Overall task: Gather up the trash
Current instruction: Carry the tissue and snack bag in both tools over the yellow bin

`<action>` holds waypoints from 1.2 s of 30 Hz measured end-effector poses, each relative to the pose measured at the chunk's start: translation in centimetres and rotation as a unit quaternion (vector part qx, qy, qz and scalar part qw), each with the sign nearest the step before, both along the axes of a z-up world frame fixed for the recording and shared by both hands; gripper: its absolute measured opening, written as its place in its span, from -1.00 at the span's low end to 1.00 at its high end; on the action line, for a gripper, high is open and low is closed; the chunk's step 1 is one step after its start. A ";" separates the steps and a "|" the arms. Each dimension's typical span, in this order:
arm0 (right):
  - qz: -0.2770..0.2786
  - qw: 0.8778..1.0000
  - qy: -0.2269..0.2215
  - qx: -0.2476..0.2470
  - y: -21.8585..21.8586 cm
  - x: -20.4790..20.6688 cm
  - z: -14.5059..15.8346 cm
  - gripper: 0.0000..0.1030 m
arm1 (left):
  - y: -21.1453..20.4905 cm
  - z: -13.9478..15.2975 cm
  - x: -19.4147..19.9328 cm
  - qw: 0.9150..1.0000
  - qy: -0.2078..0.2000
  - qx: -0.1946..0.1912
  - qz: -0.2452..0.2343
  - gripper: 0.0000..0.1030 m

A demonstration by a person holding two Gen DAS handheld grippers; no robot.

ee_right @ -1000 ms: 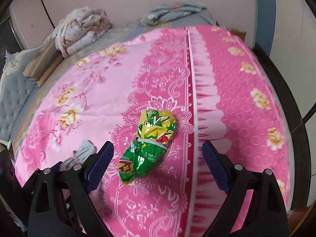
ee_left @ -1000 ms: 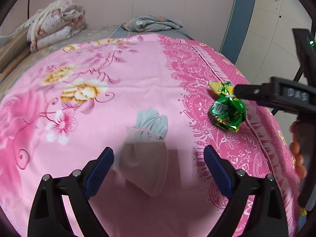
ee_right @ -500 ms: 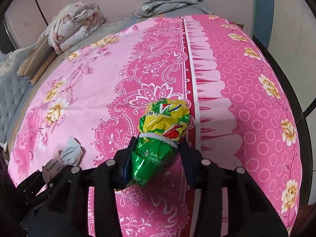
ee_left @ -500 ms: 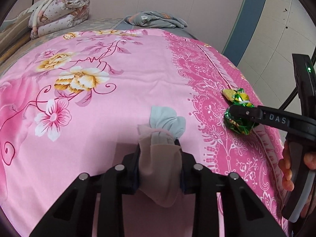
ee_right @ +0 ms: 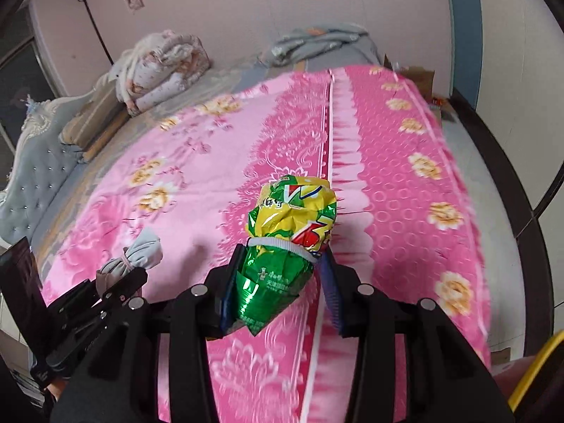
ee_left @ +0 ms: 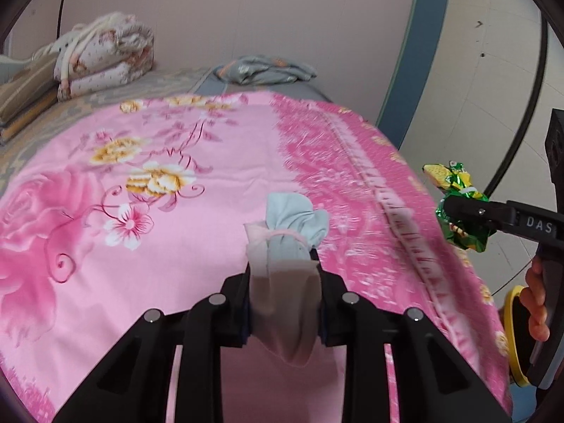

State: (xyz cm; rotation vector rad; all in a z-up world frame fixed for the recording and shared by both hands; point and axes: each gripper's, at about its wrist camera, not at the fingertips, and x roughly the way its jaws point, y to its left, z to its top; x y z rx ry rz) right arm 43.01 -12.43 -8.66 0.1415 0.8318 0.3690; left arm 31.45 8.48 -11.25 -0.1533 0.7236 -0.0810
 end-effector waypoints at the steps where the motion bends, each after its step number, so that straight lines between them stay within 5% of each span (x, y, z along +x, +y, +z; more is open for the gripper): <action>1: 0.000 1.000 -0.009 0.002 -0.6 -1.2 0.8 -0.24 | -0.2 0.5 -0.6 1.000 -0.004 -0.003 -0.003 -0.51; 11: -0.030 0.997 -0.067 0.021 -7.3 -11.2 6.1 -0.24 | -4.0 7.5 -9.1 0.997 -0.071 -0.017 -0.026 -0.51; 21: -0.082 0.988 -0.128 0.025 -14.3 -19.1 10.0 -0.24 | -10.6 13.6 -16.0 0.985 -0.153 -0.006 -0.076 -0.51; 36: -0.196 0.953 -0.226 0.049 -25.6 -28.7 13.5 -0.23 | -20.1 18.2 -21.5 0.958 -0.250 0.023 -0.141 -0.51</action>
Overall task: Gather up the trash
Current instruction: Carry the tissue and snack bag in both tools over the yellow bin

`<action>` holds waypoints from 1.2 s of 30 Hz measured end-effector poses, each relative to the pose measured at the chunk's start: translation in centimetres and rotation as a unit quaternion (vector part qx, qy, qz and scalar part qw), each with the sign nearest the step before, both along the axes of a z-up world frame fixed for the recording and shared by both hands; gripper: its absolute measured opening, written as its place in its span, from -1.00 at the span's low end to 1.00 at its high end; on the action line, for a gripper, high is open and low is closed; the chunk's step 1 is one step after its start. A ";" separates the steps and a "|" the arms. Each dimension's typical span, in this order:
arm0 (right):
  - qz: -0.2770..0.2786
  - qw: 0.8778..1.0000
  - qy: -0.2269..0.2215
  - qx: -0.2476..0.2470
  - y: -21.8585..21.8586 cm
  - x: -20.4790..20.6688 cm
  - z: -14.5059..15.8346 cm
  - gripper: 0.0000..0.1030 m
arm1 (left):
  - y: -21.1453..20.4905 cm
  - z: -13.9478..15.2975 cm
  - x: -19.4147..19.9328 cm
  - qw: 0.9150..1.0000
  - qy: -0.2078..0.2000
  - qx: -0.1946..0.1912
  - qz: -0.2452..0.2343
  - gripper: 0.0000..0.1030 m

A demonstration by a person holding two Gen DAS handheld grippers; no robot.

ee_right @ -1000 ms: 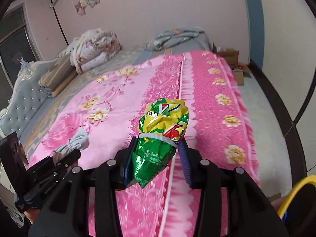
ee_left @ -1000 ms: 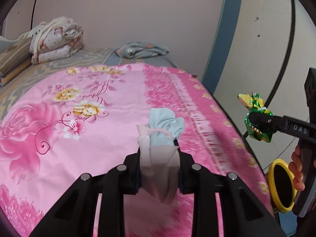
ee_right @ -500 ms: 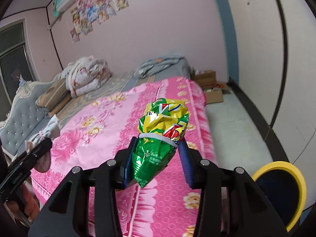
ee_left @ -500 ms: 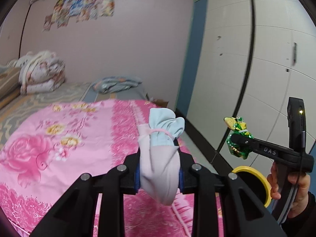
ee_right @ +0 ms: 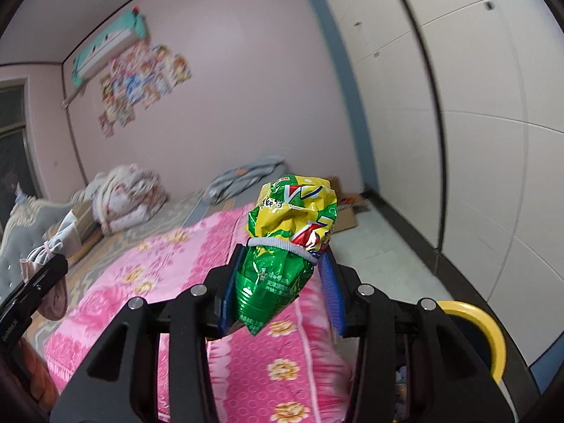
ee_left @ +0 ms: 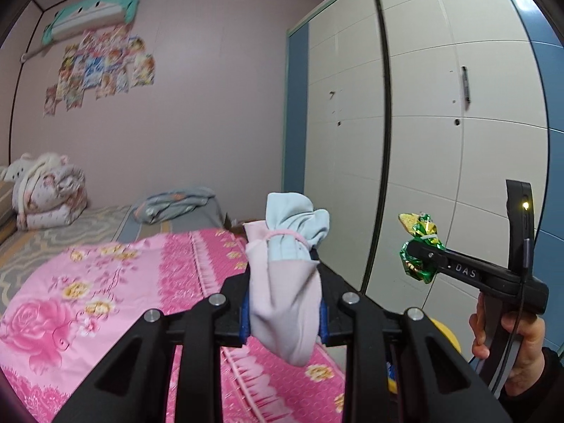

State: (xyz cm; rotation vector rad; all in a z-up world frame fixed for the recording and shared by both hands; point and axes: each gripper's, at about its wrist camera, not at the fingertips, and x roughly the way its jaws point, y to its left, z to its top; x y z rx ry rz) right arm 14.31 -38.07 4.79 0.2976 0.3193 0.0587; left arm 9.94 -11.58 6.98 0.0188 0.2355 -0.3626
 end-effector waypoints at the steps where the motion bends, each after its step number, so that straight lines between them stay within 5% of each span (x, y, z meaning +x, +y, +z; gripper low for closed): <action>1: -0.011 1.000 -0.008 0.002 -0.8 -0.7 0.1 -0.23 | -0.6 0.2 -0.2 1.000 -0.006 0.000 -0.005 -0.51; 6: -0.072 0.996 -0.047 0.002 -3.8 -3.6 0.2 -0.23 | -3.5 0.9 -0.7 0.999 -0.031 0.001 -0.018 -0.51; 14: -0.186 0.979 -0.075 -0.024 -7.7 -7.0 -0.8 -0.21 | -8.9 0.1 1.4 0.998 -0.014 0.008 -0.057 -0.50; 23: -0.279 0.957 -0.059 -0.057 -10.8 -7.8 -3.6 -0.21 | -16.9 -4.6 7.1 0.992 0.066 0.032 -0.104 -0.50; 36: -0.303 0.951 -0.022 -0.055 -13.6 -6.5 -6.9 -0.20 | -24.1 -12.4 13.0 0.972 0.173 0.075 -0.138 -0.50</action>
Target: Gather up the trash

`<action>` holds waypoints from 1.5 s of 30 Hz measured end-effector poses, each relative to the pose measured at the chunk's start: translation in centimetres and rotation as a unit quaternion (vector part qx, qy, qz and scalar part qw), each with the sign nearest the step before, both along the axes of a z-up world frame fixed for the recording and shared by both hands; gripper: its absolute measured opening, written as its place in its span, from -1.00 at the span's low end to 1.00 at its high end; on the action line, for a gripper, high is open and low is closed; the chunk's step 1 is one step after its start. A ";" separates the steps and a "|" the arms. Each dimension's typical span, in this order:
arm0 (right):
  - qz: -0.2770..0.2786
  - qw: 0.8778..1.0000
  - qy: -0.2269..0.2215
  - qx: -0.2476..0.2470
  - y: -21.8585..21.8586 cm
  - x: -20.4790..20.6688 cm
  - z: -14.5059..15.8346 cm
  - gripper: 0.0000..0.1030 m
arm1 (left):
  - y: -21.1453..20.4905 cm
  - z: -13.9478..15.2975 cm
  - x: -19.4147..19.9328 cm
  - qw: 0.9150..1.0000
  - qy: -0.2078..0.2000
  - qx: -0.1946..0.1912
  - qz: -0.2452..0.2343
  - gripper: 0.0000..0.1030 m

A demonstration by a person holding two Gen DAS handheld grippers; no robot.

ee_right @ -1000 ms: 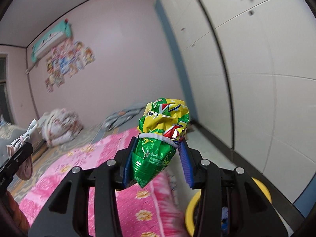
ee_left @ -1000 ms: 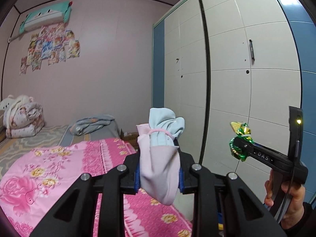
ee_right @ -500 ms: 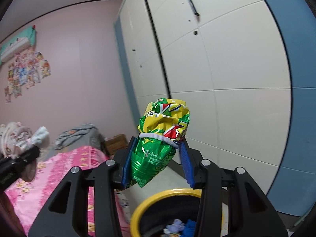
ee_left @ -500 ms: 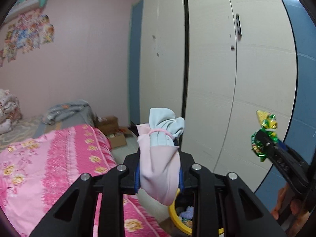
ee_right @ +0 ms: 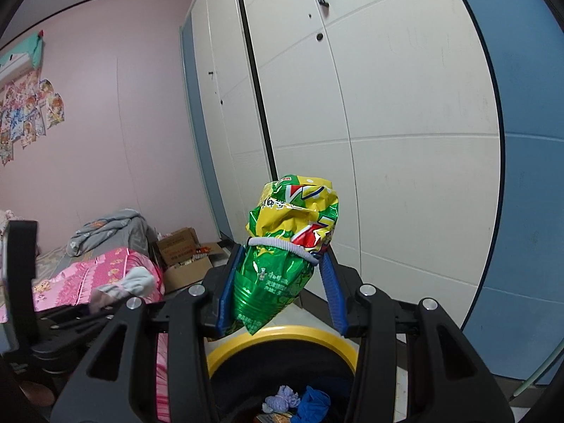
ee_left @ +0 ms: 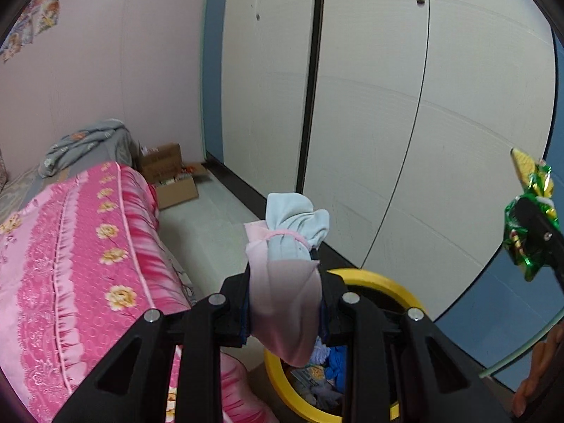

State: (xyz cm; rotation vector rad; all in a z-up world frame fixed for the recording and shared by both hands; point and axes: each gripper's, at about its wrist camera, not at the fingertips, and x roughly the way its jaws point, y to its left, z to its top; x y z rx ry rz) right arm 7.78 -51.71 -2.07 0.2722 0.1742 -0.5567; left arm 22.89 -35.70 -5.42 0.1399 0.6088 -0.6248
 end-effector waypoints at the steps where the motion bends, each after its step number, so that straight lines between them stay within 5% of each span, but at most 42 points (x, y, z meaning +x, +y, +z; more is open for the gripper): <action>1: 0.003 1.000 0.003 0.006 -0.1 0.2 -0.3 -0.20 | -0.5 -0.7 0.3 1.000 0.005 0.006 -0.002 -0.50; 23: -0.025 0.997 0.069 0.016 -1.8 3.4 -5.3 -0.10 | -5.8 -9.8 4.4 0.992 0.104 0.064 -0.040 -0.48; 28: -0.033 0.998 0.056 0.014 -1.7 3.4 -5.4 0.05 | -5.9 -9.8 4.7 0.992 0.107 0.055 -0.042 -0.33; 31: -0.033 0.998 0.049 0.017 -1.6 3.3 -5.4 0.14 | -6.0 -9.5 4.4 0.992 0.106 0.048 -0.044 0.02; 45: -0.018 1.000 0.016 0.006 0.7 2.1 -2.3 0.14 | -1.2 -4.6 3.7 0.997 0.082 -0.002 -0.009 0.02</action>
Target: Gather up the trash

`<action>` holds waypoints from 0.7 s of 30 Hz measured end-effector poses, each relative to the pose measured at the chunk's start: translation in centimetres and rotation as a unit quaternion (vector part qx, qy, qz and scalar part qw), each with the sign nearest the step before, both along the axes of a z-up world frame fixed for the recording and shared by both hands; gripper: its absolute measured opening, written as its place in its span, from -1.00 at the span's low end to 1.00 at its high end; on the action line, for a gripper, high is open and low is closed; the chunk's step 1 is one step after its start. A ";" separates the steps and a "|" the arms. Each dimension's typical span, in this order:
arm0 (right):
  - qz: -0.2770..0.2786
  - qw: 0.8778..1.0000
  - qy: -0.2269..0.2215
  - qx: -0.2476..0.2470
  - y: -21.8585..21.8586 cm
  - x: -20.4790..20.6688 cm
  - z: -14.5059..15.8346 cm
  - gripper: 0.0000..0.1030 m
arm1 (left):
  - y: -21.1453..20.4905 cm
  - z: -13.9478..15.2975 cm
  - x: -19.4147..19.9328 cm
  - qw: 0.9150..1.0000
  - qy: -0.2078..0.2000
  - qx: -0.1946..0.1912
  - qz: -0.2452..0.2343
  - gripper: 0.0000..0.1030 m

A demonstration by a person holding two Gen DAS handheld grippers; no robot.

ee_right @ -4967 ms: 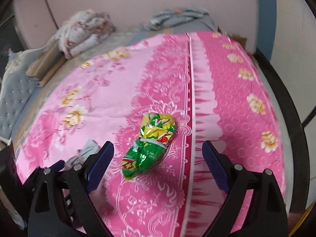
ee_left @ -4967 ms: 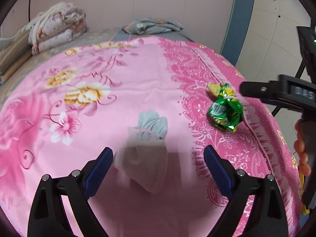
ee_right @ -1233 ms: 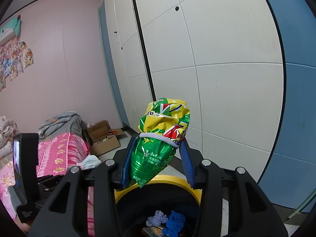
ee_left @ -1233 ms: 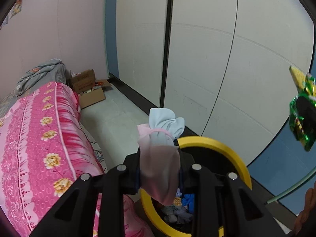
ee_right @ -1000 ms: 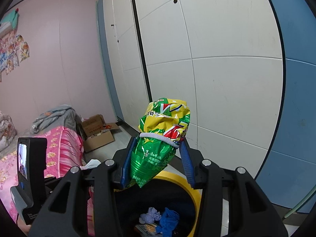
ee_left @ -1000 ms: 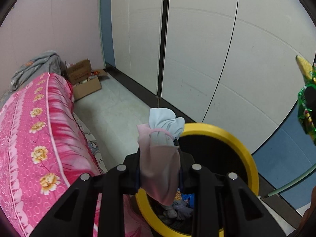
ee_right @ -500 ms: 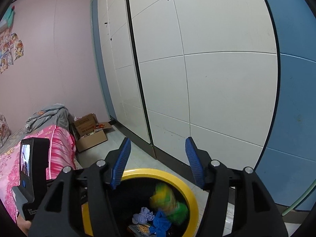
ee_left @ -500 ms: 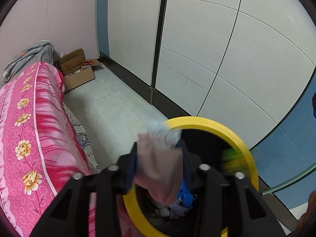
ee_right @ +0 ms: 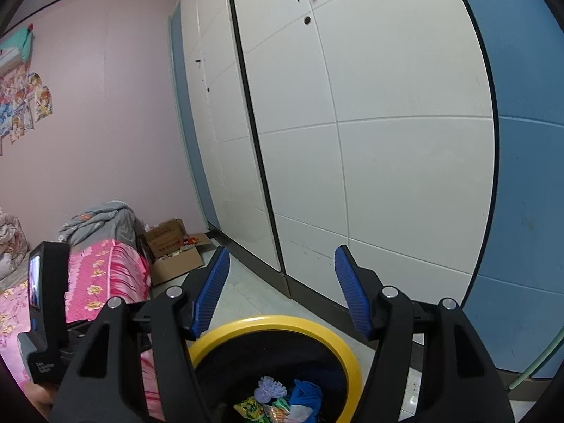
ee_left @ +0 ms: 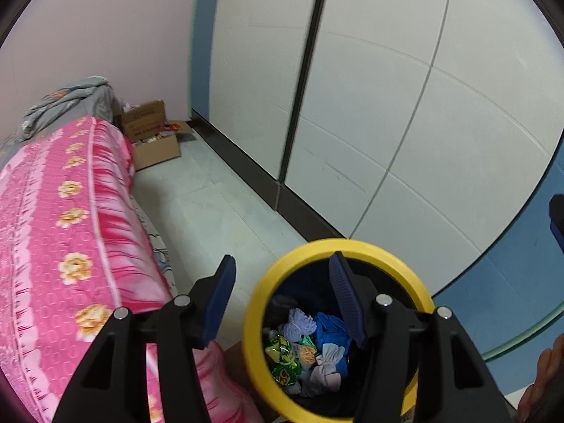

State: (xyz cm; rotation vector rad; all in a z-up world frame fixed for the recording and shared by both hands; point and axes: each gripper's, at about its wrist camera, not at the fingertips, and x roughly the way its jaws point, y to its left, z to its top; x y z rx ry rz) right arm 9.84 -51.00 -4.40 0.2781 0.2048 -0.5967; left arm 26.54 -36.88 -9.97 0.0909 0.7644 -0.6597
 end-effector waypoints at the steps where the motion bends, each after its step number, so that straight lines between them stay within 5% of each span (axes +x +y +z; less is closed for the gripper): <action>1: 0.005 1.000 -0.003 -0.002 0.5 0.0 0.4 0.14 | 0.9 0.7 -0.2 1.000 -0.004 -0.005 0.007 0.02; 11: 0.092 0.995 -0.027 -0.027 7.5 -0.1 4.1 0.14 | 11.6 7.1 -3.5 0.993 -0.063 -0.039 0.088 0.02; 21: 0.214 0.975 -0.043 -0.047 17.7 0.4 7.2 0.14 | 24.1 11.8 -9.2 0.970 -0.120 -0.046 0.204 0.02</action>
